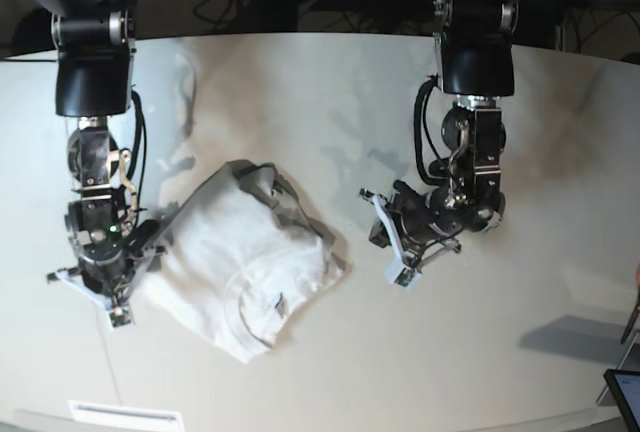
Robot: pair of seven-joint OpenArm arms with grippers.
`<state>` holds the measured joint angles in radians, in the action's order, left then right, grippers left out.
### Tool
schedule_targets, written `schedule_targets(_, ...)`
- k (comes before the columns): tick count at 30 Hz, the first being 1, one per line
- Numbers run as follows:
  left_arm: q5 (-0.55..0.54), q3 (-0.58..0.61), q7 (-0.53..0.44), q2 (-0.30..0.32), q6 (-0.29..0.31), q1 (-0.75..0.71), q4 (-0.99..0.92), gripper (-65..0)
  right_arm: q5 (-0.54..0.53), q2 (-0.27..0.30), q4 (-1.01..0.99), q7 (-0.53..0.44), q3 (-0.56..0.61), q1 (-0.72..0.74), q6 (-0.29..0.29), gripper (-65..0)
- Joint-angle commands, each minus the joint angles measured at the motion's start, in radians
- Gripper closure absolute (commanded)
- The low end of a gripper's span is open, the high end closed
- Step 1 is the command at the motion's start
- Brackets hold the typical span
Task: Fold the T-shirt properly
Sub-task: 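Grasp the shirt's opposite sides with both grippers and rotate it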
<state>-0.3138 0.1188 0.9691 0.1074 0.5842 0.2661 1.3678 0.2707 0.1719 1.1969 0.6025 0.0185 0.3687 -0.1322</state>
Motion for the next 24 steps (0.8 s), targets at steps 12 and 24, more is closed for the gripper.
schedule_targets(12,-0.006,0.003,-0.009,-0.085,0.006,-0.012,0.022,0.0,0.012,0.050,-0.214,-0.089,-0.002,0.145,-0.071,-4.9)
schedule_targets(24,-0.006,0.003,-0.022,-0.133,0.001,0.181,-0.184,0.0,0.012,0.021,-0.196,-0.088,-0.002,0.077,-0.086,-4.9)
